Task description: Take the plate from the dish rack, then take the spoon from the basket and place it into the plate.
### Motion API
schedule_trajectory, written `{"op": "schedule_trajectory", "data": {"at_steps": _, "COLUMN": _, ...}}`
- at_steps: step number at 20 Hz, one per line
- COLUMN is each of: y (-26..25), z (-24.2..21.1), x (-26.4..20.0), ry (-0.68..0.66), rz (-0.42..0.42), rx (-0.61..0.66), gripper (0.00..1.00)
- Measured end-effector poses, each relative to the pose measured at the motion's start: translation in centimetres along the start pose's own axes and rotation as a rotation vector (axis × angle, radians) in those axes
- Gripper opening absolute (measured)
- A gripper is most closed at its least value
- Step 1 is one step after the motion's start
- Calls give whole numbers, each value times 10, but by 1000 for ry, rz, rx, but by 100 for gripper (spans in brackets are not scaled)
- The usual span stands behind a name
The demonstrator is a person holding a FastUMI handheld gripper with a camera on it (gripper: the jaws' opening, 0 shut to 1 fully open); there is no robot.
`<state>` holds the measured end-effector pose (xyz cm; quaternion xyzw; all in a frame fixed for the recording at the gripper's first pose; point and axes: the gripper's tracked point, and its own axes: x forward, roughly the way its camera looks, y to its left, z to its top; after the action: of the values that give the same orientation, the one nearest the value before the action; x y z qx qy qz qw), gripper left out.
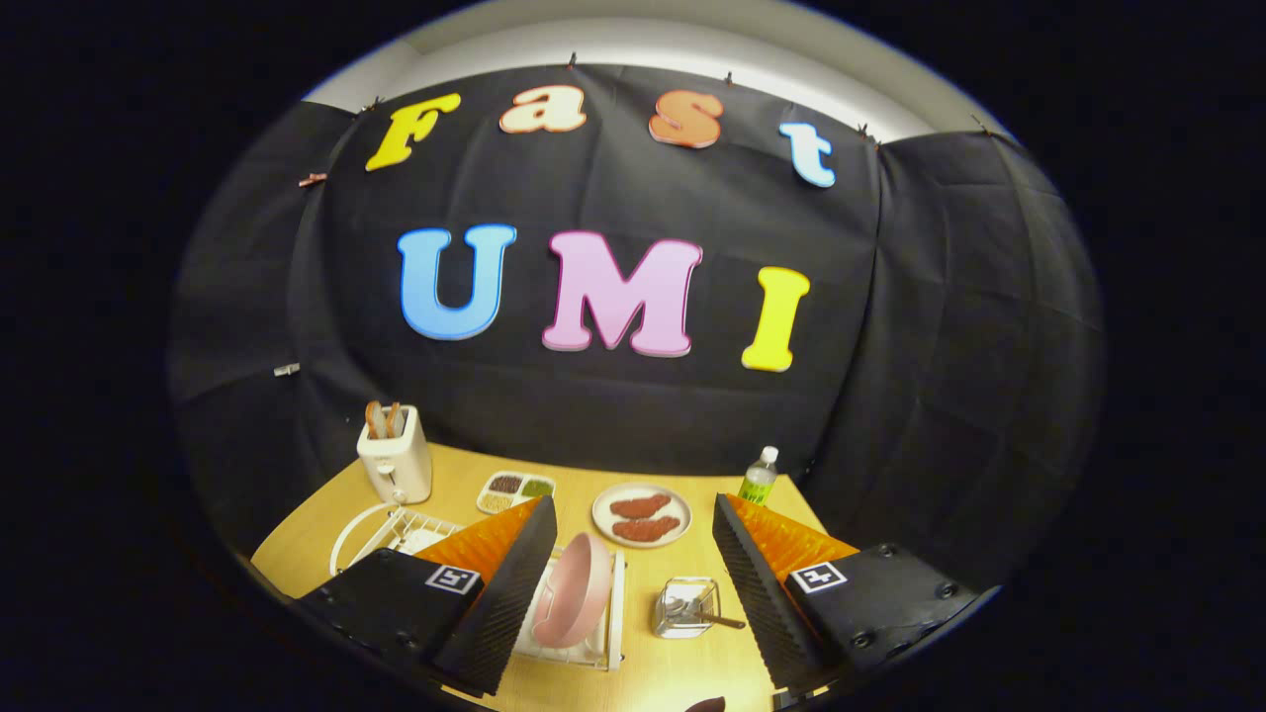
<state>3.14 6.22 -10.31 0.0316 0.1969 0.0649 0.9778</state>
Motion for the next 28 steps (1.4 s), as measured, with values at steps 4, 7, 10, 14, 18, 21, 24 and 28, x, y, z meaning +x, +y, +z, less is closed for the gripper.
{"op": "schedule_trajectory", "data": {"at_steps": 4, "y": 15, "z": -67, "x": 49, "ry": 238, "rz": 41, "rx": 62, "gripper": 96}}
{"op": "schedule_trajectory", "data": {"at_steps": 7, "y": 21, "z": -113, "x": 74, "ry": 439, "rz": 64, "rx": 173, "gripper": 97}}
{"op": "schedule_trajectory", "data": {"at_steps": 10, "y": 29, "z": -141, "x": 98, "ry": 586, "rz": 78, "rx": 278, "gripper": 92}}
{"op": "schedule_trajectory", "data": {"at_steps": 14, "y": 27, "z": -163, "x": 120, "ry": 717, "rz": 56, "rx": 260, "gripper": 78}}
{"op": "schedule_trajectory", "data": {"at_steps": 18, "y": 23, "z": -189, "x": 128, "ry": 808, "rz": 35, "rx": 170, "gripper": 55}}
{"op": "schedule_trajectory", "data": {"at_steps": 21, "y": 21, "z": -190, "x": 125, "ry": 830, "rz": -4, "rx": 75, "gripper": 33}}
{"op": "schedule_trajectory", "data": {"at_steps": 24, "y": 20, "z": -172, "x": 124, "ry": 821, "rz": -37, "rx": -9, "gripper": 30}}
{"op": "schedule_trajectory", "data": {"at_steps": 28, "y": 6, "z": -127, "x": 128, "ry": 729, "rz": -110, "rx": -261, "gripper": 30}}
